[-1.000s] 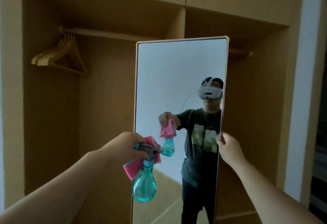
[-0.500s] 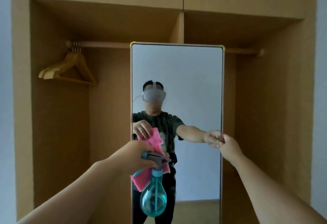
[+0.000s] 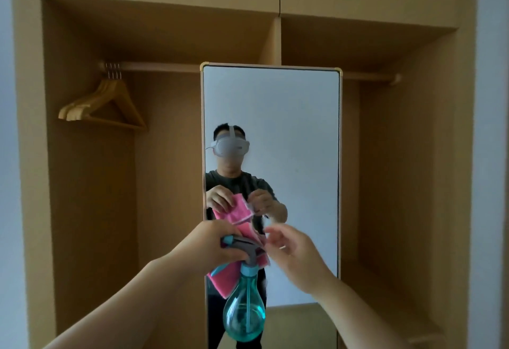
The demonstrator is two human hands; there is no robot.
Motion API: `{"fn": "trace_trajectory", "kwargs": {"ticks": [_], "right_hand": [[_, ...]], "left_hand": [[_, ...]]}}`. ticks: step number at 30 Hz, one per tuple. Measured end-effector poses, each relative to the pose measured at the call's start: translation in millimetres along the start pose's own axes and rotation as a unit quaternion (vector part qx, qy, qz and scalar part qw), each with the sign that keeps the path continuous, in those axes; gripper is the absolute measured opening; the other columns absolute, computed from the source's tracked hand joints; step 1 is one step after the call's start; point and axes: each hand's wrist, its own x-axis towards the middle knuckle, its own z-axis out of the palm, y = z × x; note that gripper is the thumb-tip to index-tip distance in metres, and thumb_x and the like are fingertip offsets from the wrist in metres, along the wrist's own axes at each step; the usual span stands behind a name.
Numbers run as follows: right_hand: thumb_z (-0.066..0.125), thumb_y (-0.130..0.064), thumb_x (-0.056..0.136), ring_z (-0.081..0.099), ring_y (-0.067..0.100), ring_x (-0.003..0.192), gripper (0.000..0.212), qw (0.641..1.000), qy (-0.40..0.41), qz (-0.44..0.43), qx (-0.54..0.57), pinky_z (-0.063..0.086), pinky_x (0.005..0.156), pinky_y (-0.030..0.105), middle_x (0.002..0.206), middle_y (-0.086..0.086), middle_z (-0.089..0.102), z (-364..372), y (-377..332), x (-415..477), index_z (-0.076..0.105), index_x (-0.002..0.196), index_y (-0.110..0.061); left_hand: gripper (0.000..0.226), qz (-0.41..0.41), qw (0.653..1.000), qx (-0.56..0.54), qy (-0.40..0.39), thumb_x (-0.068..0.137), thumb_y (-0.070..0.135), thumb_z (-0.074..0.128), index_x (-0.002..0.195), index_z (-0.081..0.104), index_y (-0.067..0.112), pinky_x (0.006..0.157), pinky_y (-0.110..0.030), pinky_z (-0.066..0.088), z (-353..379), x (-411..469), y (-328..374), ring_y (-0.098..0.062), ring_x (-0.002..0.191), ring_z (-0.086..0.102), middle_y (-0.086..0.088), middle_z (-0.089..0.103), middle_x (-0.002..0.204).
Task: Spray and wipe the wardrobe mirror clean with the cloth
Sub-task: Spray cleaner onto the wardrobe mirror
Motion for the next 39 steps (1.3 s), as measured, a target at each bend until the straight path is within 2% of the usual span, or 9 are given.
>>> {"fn": "trace_trajectory", "kwargs": {"ticks": [3, 10, 15, 19, 22, 27, 33, 36, 39], "right_hand": [[0.069, -0.01, 0.084, 0.064, 0.006, 0.093, 0.037, 0.996, -0.091, 0.017, 0.015, 0.051, 0.077, 0.019, 0.101, -0.014, 0.067, 16, -11, -6, 0.06, 0.109, -0.036], [0.081, -0.034, 0.071, 0.056, -0.004, 0.101, 0.058, 0.996, 0.022, 0.017, -0.08, 0.05, 0.083, 0.015, 0.11, -0.02, 0.051, 40, -3, -8, 0.048, 0.116, -0.046], [0.073, -0.012, 0.073, 0.065, 0.004, 0.096, 0.059, 0.998, 0.028, 0.051, -0.005, 0.057, 0.08, 0.028, 0.104, -0.019, 0.064, 56, -3, -10, 0.047, 0.112, -0.048], [0.073, -0.007, 0.079, 0.068, 0.005, 0.085, 0.054, 0.997, 0.062, 0.039, 0.023, 0.054, 0.068, 0.02, 0.098, -0.027, 0.063, 49, -8, -10, 0.047, 0.106, -0.045], [0.079, -0.019, 0.078, 0.067, 0.002, 0.083, 0.05, 0.995, 0.087, 0.042, 0.0, 0.056, 0.069, 0.022, 0.092, -0.029, 0.063, 43, -9, -9, 0.046, 0.104, -0.045], [0.081, -0.021, 0.076, 0.063, -0.004, 0.094, 0.072, 0.992, 0.101, 0.064, 0.033, 0.054, 0.076, 0.019, 0.101, -0.016, 0.063, 42, -8, -6, 0.035, 0.13, -0.037], [0.078, -0.007, 0.072, 0.068, 0.031, 0.094, 0.032, 0.968, -0.009, 0.122, 0.218, 0.056, 0.085, 0.042, 0.096, 0.012, 0.072, 39, -9, 3, 0.072, 0.098, -0.024], [0.074, -0.007, 0.069, 0.067, 0.029, 0.093, 0.029, 0.956, 0.013, 0.131, 0.263, 0.052, 0.089, 0.042, 0.093, 0.012, 0.072, 41, -10, 9, 0.075, 0.094, -0.022], [0.068, 0.001, 0.079, 0.067, 0.028, 0.086, 0.023, 0.947, 0.04, 0.126, 0.294, 0.054, 0.081, 0.039, 0.089, 0.015, 0.071, 37, -17, 15, 0.076, 0.086, -0.019]], "left_hand": [[0.015, 0.0, 1.0, -0.014, 0.003, 0.079, 0.032, 0.074, 0.084, 0.063, 0.041, 0.064, -0.011, 0.051, 1, -4, -2, -0.001, 0.079, 0.063, 0.016, 0.066, 0.087], [0.02, -0.011, 0.998, -0.046, 0.033, 0.076, 0.036, 0.076, 0.096, 0.072, 0.032, 0.072, -0.022, 0.057, -2, -8, -7, -0.005, 0.08, 0.065, 0.013, 0.069, 0.089], [0.02, -0.006, 0.998, -0.049, 0.039, 0.076, 0.038, 0.076, 0.094, 0.072, 0.032, 0.076, -0.03, 0.058, -1, -7, -2, -0.008, 0.08, 0.066, 0.011, 0.069, 0.089], [0.014, -0.035, 0.997, -0.051, 0.047, 0.076, 0.041, 0.077, 0.079, 0.063, 0.042, 0.068, -0.022, 0.056, -11, -8, -4, -0.004, 0.078, 0.063, 0.013, 0.066, 0.088], [0.01, -0.051, 0.998, -0.023, 0.02, 0.08, 0.041, 0.073, 0.083, 0.066, 0.034, 0.061, -0.013, 0.049, -18, -10, -9, -0.003, 0.079, 0.059, 0.018, 0.062, 0.089], [0.017, -0.023, 0.999, 0.027, 0.019, 0.087, 0.037, 0.065, 0.083, 0.071, 0.022, 0.06, -0.016, 0.043, -12, -10, -13, -0.009, 0.069, 0.056, 0.002, 0.067, 0.082], [0.013, 0.021, 0.999, 0.026, 0.036, 0.089, 0.035, 0.064, 0.088, 0.072, 0.026, 0.07, -0.019, 0.048, -12, -8, -5, -0.008, 0.078, 0.06, 0.01, 0.067, 0.085], [0.017, 0.043, 0.998, 0.039, 0.038, 0.088, 0.035, 0.065, 0.095, 0.074, 0.023, 0.072, -0.019, 0.048, -14, -7, 0, -0.01, 0.082, 0.061, 0.009, 0.069, 0.09], [0.019, 0.025, 0.998, 0.03, 0.054, 0.086, 0.034, 0.068, 0.103, 0.071, 0.029, 0.073, -0.013, 0.045, -23, -7, -5, -0.005, 0.088, 0.058, 0.014, 0.063, 0.099]]}}
